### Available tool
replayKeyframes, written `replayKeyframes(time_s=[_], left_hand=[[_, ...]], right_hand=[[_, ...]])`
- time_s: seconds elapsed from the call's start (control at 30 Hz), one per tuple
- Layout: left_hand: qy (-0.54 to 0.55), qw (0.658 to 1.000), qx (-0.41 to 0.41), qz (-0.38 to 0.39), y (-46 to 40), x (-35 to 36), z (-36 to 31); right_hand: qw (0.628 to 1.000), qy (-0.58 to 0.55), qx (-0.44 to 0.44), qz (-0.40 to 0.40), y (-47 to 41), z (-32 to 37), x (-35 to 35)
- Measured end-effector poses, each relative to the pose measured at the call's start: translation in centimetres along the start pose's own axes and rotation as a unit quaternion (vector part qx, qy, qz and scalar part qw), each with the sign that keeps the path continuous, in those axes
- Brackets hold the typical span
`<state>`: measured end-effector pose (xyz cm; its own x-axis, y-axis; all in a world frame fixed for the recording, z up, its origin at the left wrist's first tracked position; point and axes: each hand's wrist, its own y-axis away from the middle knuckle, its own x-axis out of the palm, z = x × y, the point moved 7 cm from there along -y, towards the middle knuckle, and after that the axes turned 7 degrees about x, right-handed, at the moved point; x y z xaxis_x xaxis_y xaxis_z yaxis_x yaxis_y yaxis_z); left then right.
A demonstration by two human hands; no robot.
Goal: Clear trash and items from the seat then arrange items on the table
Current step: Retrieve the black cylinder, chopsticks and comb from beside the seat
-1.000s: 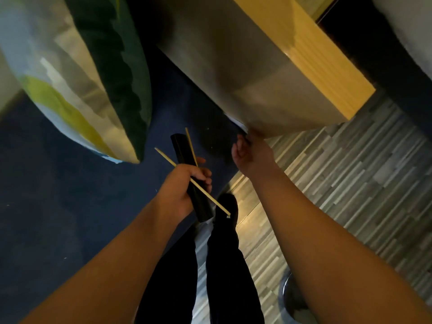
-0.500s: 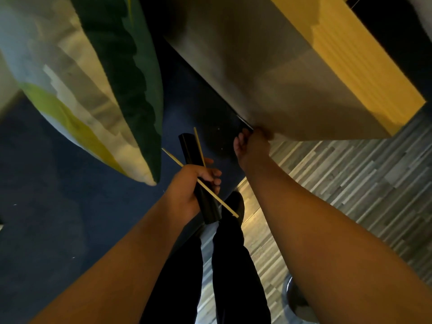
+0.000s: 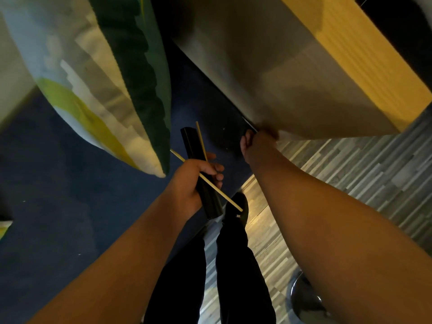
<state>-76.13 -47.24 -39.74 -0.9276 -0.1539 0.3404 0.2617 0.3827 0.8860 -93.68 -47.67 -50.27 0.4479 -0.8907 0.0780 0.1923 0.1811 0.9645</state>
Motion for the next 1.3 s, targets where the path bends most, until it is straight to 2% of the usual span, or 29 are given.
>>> replayKeyframes(time_s=[0.07, 0.13, 0.37, 0.6, 0.77, 0.87, 1.0, 1.17, 1.3], left_hand=[[-0.002, 1.0, -0.001, 0.003, 0.2, 0.1, 0.0], [-0.004, 1.0, 0.0, 0.003, 0.4, 0.2, 0.1], [-0.02, 1.0, 0.008, -0.004, 1.1, 0.7, 0.1], [-0.014, 1.0, 0.015, 0.0, 1.2, 0.9, 0.3], [-0.022, 1.0, 0.012, 0.012, 1.9, 1.5, 1.1], [-0.037, 0.999, 0.014, 0.022, 2.8, 2.3, 1.3], [-0.054, 0.998, 0.021, 0.04, 4.5, 3.9, 1.4], [-0.084, 0.994, 0.025, 0.062, 5.9, 5.3, 1.8], [-0.124, 0.988, 0.021, 0.086, 7.6, 7.0, 3.5]], right_hand=[[0.999, 0.007, 0.006, -0.038, 0.0, 0.5, -0.9], [0.996, -0.044, 0.038, -0.062, 0.2, 0.5, -1.5], [0.996, -0.061, 0.06, -0.014, 2.4, -0.3, -3.3], [0.999, -0.025, 0.017, -0.043, 5.4, -1.9, -8.0], [0.996, 0.041, -0.057, 0.061, 10.6, -2.9, -8.5], [0.986, 0.114, -0.071, 0.104, 14.3, -3.6, -8.2], [0.974, 0.169, -0.09, 0.122, 18.0, -2.9, -7.9], [0.975, 0.134, -0.119, 0.132, 20.9, -0.2, -8.2], [0.981, 0.105, -0.126, 0.107, 23.0, 1.3, -11.3]])
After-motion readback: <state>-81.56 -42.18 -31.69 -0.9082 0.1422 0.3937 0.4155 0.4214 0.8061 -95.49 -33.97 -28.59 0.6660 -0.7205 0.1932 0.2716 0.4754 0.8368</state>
